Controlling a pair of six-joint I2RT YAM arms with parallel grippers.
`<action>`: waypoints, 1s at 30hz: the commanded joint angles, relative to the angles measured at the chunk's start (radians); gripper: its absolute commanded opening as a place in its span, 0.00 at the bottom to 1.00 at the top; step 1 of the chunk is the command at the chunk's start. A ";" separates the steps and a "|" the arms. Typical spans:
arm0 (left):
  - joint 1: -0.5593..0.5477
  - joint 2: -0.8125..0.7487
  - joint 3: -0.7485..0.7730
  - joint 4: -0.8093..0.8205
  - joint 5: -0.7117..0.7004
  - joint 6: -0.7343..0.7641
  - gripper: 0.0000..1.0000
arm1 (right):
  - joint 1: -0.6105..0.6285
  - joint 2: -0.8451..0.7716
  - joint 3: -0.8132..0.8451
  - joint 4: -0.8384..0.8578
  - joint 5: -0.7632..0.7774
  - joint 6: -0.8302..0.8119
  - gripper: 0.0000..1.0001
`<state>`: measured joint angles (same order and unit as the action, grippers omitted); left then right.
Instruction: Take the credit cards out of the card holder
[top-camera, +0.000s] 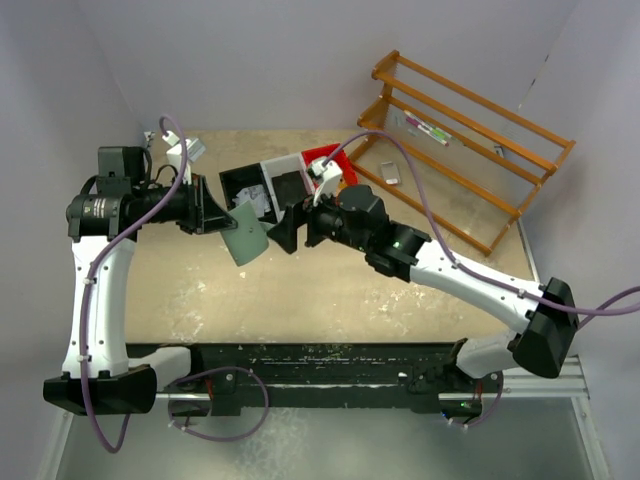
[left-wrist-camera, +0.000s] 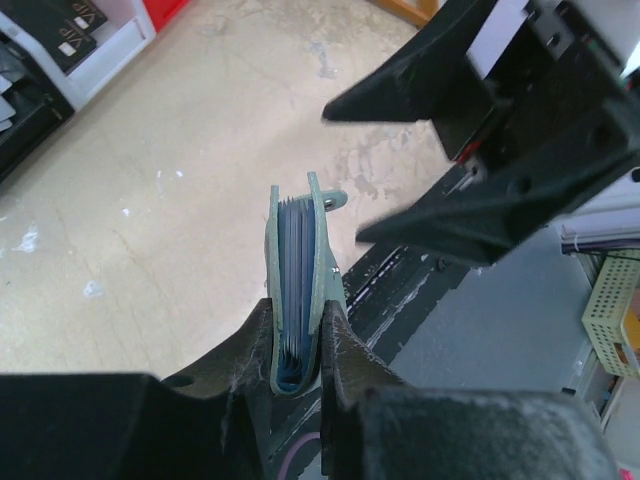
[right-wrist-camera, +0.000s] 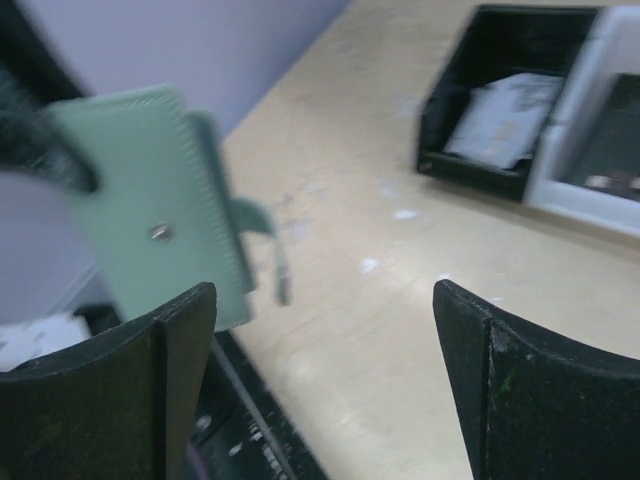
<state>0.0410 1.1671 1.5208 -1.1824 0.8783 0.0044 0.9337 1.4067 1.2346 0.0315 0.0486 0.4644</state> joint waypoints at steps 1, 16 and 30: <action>0.004 -0.025 0.059 0.018 0.134 0.022 0.00 | 0.024 -0.026 -0.071 0.201 -0.327 0.053 0.93; 0.005 -0.037 0.089 -0.023 0.205 0.048 0.01 | -0.044 -0.013 -0.068 0.294 -0.437 0.098 0.69; 0.004 -0.039 0.077 -0.015 0.238 0.041 0.01 | -0.068 -0.025 -0.047 0.264 -0.456 0.071 0.30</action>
<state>0.0410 1.1530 1.5688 -1.2110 1.0218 0.0460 0.8761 1.4067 1.1313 0.2836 -0.4107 0.5583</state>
